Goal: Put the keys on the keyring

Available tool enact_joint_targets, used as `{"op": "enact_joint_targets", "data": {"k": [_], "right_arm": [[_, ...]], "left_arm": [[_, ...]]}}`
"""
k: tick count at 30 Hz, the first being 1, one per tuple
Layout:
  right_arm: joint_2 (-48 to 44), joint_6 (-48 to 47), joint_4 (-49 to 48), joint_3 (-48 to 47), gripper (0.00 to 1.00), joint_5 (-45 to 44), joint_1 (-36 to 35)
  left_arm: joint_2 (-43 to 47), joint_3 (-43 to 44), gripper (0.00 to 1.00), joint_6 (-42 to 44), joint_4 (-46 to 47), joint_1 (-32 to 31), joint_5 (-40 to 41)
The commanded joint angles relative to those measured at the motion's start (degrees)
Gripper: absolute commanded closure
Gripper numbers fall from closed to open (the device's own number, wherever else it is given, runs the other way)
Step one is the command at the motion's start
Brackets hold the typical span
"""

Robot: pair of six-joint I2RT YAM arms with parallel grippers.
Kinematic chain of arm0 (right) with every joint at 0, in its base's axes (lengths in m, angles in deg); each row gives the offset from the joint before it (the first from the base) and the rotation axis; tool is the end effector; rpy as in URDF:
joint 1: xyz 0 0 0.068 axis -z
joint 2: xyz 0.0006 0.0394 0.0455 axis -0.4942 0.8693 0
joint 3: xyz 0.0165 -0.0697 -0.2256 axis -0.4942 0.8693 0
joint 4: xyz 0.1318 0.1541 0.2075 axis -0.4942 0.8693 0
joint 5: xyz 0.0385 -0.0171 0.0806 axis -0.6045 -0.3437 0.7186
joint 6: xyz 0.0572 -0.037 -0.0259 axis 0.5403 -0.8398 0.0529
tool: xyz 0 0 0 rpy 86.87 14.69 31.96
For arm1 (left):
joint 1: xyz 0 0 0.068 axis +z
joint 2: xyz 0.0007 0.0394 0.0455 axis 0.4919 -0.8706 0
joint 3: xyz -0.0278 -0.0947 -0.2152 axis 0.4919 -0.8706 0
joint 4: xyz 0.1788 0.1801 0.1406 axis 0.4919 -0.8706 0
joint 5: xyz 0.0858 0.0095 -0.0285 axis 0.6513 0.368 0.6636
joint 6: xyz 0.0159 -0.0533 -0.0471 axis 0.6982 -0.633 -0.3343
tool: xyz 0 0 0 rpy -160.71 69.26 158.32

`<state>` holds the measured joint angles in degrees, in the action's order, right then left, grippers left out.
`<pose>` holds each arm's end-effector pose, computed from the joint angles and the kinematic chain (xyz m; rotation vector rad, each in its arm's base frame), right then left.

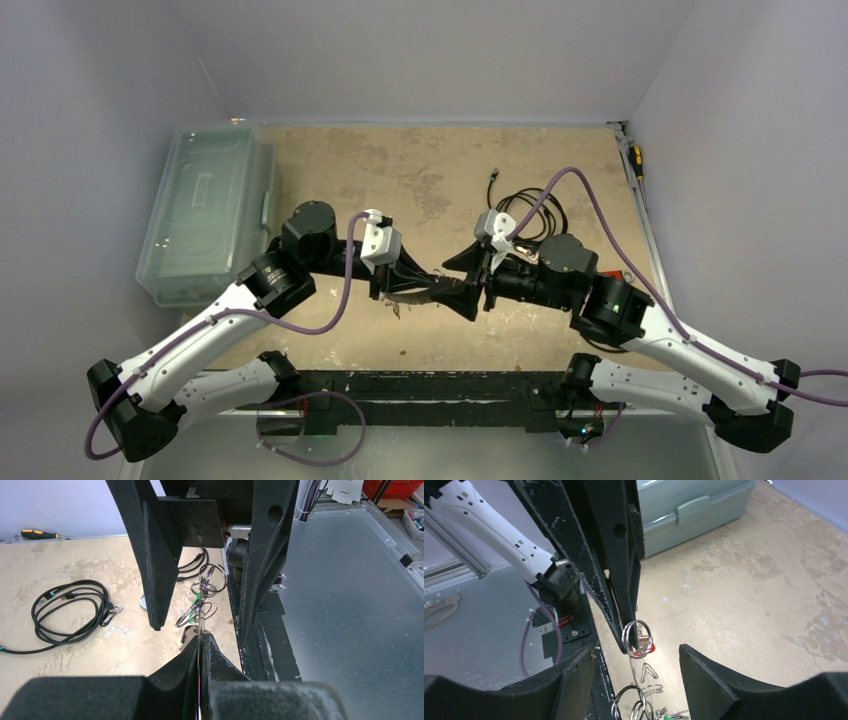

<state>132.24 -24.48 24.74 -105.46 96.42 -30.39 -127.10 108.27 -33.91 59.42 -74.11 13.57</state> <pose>0.1214 0.2333 0.3620 -0.9401 1.5450 1.0132 0.1664 -0.2294 0.3386 1.3231 1.2557 -1.2472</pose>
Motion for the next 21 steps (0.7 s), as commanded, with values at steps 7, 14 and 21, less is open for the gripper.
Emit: {"op": "enact_joint_targets", "data": {"k": [7, 14, 21], "right_arm": [[0.3, -1.9, -2.7, 0.6, 0.55, -1.2, -0.2], [-0.9, -2.9, -4.4, 1.2, 0.73, -0.2, -0.2], [0.0, -3.8, -4.8, 1.3, 0.7, 2.1, -0.2]], "left_arm": [[1.5, -0.2, 1.0, 1.7, 2.4, 0.2, -0.5], [1.3, -0.2, 1.0, 1.7, 2.5, 0.3, -0.4], [1.0, -0.4, 1.0, 1.4, 2.8, 0.3, -0.3]]}}
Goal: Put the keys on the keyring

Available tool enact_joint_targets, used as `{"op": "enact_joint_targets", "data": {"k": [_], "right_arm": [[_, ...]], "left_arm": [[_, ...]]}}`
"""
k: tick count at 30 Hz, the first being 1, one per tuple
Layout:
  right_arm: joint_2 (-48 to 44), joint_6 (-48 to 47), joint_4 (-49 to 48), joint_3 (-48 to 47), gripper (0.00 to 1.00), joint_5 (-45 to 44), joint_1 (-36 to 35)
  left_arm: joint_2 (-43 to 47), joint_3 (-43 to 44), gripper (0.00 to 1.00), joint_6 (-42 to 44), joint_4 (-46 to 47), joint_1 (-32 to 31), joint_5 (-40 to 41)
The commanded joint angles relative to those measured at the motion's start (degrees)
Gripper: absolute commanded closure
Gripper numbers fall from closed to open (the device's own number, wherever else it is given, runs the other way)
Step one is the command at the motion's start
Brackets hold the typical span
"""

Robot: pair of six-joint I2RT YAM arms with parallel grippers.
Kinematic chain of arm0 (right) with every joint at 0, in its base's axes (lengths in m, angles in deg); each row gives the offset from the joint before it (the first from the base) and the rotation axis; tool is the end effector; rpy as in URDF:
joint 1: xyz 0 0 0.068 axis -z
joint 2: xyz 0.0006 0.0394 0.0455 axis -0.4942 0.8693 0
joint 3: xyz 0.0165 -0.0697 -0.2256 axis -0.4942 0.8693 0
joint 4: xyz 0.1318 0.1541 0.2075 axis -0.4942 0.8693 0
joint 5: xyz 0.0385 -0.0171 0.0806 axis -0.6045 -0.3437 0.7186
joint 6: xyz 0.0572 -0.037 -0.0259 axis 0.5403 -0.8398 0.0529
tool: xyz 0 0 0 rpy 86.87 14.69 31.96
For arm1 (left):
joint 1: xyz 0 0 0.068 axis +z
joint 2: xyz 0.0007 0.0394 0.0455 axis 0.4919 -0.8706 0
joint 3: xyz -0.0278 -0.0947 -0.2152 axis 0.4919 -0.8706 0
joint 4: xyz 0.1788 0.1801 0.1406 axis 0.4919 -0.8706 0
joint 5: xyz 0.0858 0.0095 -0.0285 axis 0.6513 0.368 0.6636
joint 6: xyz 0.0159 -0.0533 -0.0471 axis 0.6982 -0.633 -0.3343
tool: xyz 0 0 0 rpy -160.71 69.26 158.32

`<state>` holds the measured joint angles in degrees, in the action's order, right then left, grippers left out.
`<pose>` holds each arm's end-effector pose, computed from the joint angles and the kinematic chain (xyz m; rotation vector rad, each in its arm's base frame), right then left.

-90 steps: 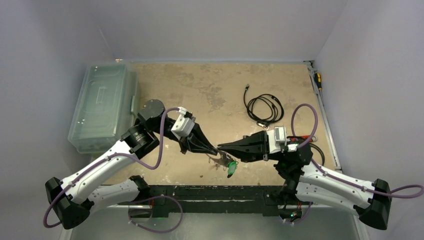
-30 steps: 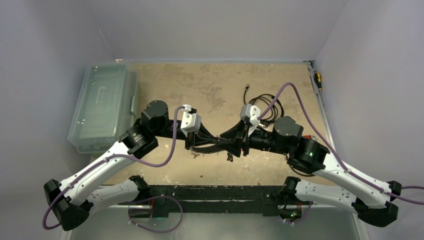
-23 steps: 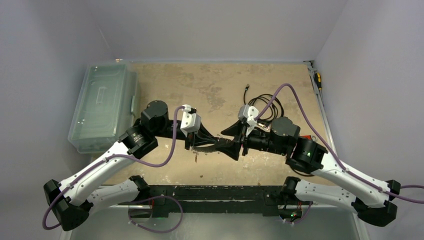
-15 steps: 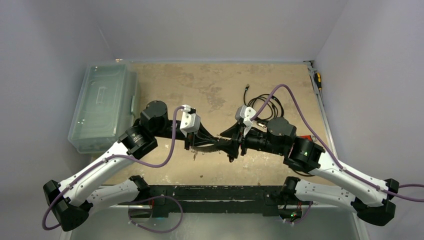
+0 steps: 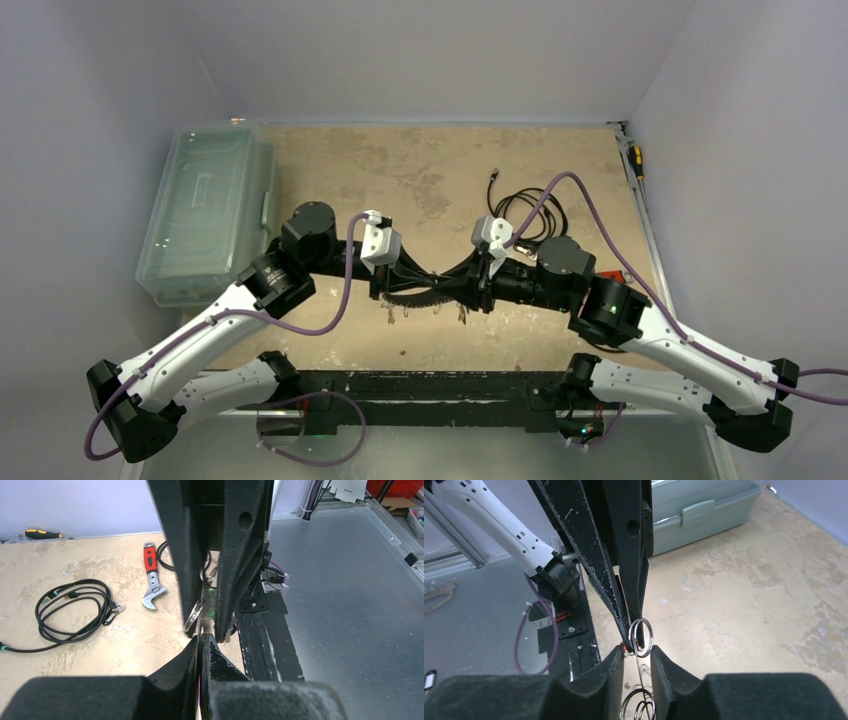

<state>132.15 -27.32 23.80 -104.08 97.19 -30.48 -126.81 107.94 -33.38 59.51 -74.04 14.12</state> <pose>0.1212 0.2353 0.3551 -0.9878 1.5158 0.9886 0.1666 -0.2286 0.3377 1.3201 1.2530 -1.2319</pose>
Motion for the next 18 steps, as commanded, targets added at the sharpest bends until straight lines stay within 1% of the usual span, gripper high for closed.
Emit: {"op": "enact_joint_targets", "data": {"k": [1, 3, 5, 6, 13, 14, 18], "right_arm": [[0.0, -0.9, -4.0, -0.1, 0.64, 1.4, -0.1], [0.0, -1.0, -4.2, -0.2, 0.6, 1.9, -0.1], [-0.1, -1.0, -4.4, -0.3, 0.6, 2.3, -0.1], [-0.1, -1.0, -4.5, -0.3, 0.62, 2.6, -0.1], [0.2, -1.4, -4.2, -0.1, 0.97, 3.5, -0.1], [0.2, -1.6, -4.2, 0.0, 1.0, 3.5, -0.1], [0.2, -1.8, -4.2, 0.1, 1.0, 3.1, -0.1]], "left_arm": [[0.7, 0.0, 1.0, 0.8, 2.7, 0.1, -0.8], [0.6, 0.0, 1.0, 0.7, 2.8, 0.1, -0.8], [0.6, -0.1, 1.0, 0.7, 2.8, 0.2, -0.8], [0.6, -0.1, 1.0, 0.7, 2.8, 0.2, -0.8], [0.4, -0.2, 1.0, 0.6, 2.9, 0.2, -0.5], [0.4, -0.1, 1.0, 0.7, 2.9, 0.2, -0.5], [0.6, -0.2, 1.0, 0.7, 2.8, 0.2, 0.6]]}}
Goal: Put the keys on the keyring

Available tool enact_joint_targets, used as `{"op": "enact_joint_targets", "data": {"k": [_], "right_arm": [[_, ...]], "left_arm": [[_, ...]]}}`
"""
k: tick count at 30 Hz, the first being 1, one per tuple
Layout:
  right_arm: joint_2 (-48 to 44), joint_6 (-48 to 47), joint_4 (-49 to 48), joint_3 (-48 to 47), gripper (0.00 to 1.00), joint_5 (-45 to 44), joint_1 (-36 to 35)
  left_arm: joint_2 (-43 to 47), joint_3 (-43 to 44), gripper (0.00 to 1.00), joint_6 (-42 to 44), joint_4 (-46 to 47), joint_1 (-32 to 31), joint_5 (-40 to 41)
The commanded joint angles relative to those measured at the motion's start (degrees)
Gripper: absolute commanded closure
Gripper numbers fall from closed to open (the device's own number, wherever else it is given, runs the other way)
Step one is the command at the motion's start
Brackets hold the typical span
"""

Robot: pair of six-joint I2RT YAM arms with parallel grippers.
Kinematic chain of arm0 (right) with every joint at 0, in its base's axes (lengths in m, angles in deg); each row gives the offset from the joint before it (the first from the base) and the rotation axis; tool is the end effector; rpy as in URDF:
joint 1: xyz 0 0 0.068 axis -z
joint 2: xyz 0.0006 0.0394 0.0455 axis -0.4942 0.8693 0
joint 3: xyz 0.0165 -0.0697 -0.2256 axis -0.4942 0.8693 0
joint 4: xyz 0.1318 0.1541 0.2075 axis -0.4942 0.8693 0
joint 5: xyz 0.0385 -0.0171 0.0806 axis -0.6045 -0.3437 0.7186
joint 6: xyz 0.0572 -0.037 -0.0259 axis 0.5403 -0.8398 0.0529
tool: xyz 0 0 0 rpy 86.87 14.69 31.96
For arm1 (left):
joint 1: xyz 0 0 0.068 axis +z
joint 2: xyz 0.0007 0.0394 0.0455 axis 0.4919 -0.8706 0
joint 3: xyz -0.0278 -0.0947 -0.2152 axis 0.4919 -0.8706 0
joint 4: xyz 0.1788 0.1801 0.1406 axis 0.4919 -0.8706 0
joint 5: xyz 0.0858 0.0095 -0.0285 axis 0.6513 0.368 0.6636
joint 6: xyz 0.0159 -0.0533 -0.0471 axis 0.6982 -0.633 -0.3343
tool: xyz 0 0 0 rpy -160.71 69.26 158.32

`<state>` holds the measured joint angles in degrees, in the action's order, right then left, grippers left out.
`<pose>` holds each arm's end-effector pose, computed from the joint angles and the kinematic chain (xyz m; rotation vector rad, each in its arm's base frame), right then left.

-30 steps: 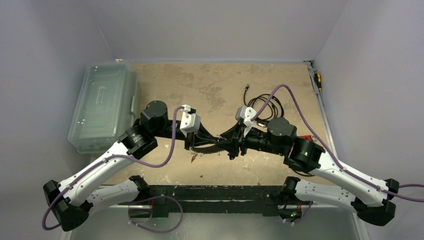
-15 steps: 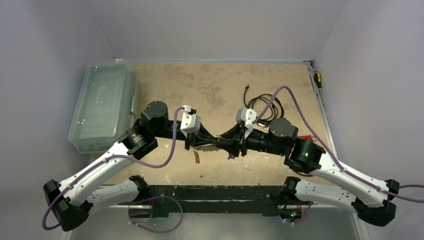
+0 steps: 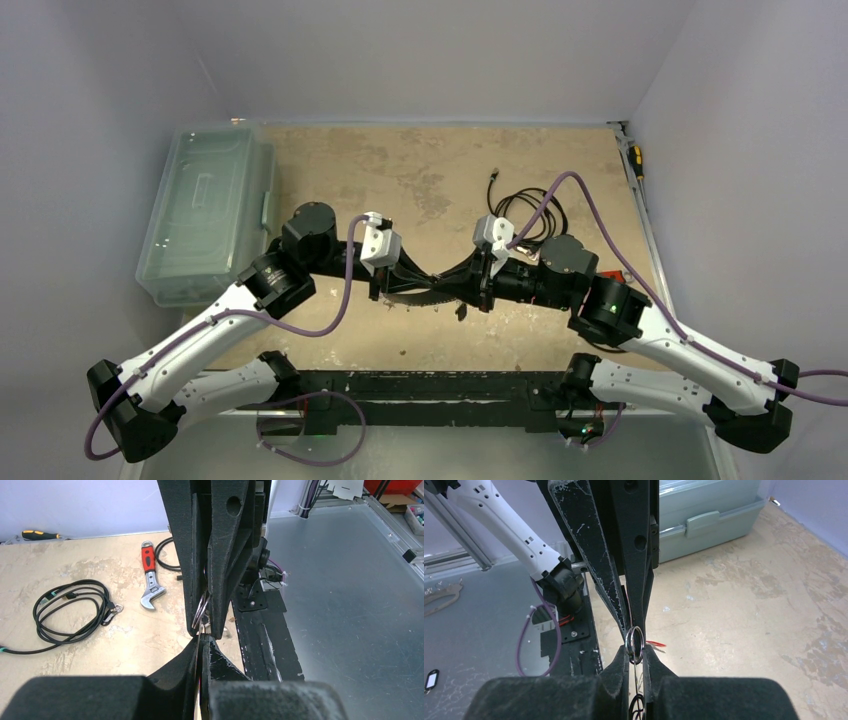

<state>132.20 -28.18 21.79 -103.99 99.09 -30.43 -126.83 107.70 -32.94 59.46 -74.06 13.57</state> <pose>0.1199 0.2365 0.3589 -1.0076 1.4648 1.0124 0.1661 -0.2287 0.3360 1.3313 1.2473 -1.2359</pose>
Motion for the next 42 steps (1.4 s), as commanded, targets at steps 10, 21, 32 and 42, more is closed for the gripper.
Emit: {"op": "enact_joint_targets", "data": {"k": [10, 21, 32, 42], "right_arm": [[-0.3, -6.8, 1.8, -0.5, 1.0, -0.5, -0.2], [2.8, -11.0, 6.7, -1.9, 1.0, -4.5, -0.2], [3.6, -11.3, 7.8, -3.1, 1.0, -1.8, -0.2], [3.4, -11.6, 7.7, -2.1, 1.0, -0.4, -0.2]], "left_arm": [[3.0, 0.3, 0.53, 2.3, 1.0, 0.2, 5.0], [2.7, 2.8, 0.55, 3.4, -0.5, 0.1, 0.2], [0.8, 2.0, 0.59, 4.9, -2.4, -1.6, 3.3], [-2.5, 1.8, 0.69, 3.4, -1.1, -2.2, 5.3]]}}
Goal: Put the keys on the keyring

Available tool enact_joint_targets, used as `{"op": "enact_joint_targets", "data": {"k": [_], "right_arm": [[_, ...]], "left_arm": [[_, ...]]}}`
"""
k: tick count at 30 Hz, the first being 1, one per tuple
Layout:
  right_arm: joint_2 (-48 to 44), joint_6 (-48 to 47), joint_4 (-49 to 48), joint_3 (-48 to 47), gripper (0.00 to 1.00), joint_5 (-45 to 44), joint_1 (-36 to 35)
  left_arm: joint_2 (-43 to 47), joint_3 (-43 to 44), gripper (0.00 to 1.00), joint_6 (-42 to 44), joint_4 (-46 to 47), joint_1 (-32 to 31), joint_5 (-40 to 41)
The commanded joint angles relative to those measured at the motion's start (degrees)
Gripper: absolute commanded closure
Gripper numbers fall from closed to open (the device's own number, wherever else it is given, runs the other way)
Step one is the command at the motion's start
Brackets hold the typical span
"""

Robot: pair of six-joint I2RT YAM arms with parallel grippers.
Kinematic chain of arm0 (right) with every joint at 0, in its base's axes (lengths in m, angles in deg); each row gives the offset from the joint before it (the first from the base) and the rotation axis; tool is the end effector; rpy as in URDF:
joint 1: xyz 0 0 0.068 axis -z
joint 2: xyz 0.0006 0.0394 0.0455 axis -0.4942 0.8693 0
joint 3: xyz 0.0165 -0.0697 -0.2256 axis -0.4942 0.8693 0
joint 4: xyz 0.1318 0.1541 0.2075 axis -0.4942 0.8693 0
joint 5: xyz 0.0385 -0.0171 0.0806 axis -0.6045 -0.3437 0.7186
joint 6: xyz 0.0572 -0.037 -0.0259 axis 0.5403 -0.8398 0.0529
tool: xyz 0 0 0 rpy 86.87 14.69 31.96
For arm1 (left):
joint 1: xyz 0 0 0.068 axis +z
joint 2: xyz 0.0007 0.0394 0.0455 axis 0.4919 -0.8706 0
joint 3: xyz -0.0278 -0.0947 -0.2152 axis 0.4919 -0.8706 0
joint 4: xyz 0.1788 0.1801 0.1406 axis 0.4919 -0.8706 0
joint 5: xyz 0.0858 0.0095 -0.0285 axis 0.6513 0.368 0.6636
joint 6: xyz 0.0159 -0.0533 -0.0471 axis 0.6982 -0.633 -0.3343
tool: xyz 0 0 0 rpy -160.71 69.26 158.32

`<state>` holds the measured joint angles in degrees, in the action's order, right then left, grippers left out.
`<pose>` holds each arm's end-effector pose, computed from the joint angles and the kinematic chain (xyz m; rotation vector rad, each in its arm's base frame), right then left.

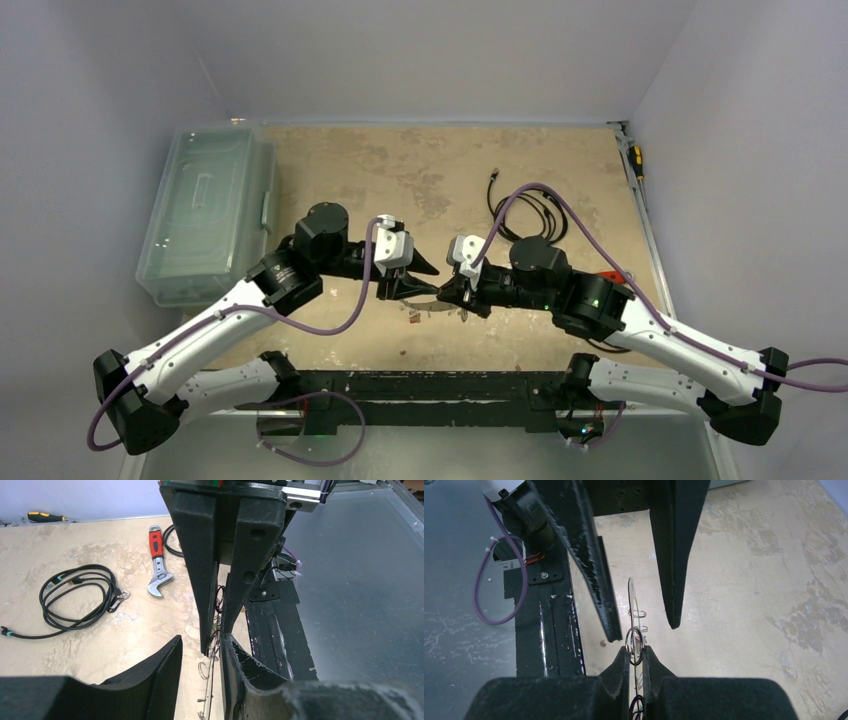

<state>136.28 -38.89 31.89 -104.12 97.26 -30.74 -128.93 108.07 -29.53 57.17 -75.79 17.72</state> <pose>0.1257 0.2459 0.3190 -1.2313 1.5736 0.8021 0.1683 -0.2390 0.3238 1.3527 1.2938 -1.1702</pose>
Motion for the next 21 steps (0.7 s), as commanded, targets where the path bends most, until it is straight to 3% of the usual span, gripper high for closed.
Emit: {"op": "enact_joint_targets", "data": {"k": [1, 21], "right_arm": [[-0.7, -0.9, -2.4, -1.9, 1.0, 1.5, 0.1], [-0.4, -1.7, -2.3, -1.7, 1.0, 1.9, 0.1]], "left_arm": [[-0.6, 1.4, 0.69, -0.2, 1.2, -0.6, 1.2], [-2.6, 0.5, 0.76, -0.5, 1.4, -1.4, -1.5]]}}
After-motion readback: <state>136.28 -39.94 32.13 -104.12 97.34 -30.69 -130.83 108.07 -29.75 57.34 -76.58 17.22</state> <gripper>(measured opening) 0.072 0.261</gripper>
